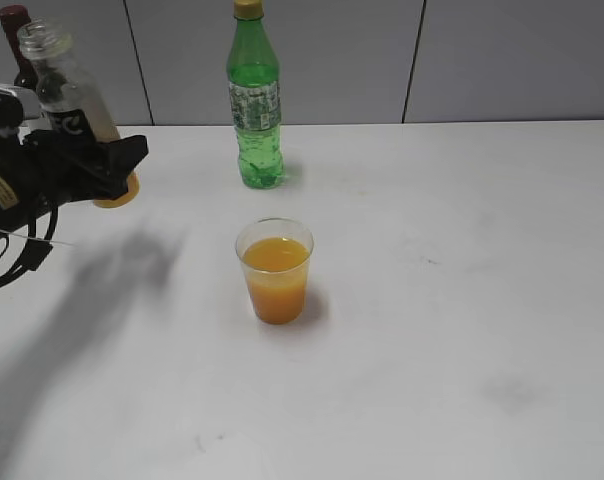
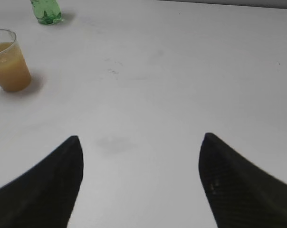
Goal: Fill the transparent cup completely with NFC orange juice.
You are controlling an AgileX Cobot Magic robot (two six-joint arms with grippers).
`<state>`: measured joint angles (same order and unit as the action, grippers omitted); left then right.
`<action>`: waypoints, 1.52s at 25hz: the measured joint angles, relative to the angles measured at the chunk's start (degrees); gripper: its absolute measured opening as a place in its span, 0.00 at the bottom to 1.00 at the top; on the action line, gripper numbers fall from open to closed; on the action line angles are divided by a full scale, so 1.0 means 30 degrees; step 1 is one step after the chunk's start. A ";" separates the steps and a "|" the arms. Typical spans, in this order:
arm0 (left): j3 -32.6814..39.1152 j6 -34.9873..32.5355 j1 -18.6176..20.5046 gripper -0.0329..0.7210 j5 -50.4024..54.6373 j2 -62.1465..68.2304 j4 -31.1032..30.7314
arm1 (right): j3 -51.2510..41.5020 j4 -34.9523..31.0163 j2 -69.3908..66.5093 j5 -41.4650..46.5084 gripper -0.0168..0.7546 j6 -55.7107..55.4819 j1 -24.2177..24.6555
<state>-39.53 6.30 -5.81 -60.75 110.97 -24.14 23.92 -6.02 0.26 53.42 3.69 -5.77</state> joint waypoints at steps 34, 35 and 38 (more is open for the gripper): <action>-0.8802 0.0218 -0.0234 0.66 0.2766 0.7593 -0.1570 | 0.0000 0.0000 0.0000 0.0000 0.78 0.0000 0.0000; -0.8810 0.0218 -0.0234 0.66 0.2763 0.7595 -0.1645 | 0.0000 0.0000 0.0000 0.0000 0.78 0.0000 0.0000; -0.8825 0.0218 -0.0234 0.66 0.2660 0.7651 -0.1729 | 0.0000 0.0000 0.0000 0.0000 0.78 0.0000 0.0000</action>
<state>-66.01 6.96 -6.51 -52.77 133.92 -29.33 23.92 -6.02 0.26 53.42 3.69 -5.77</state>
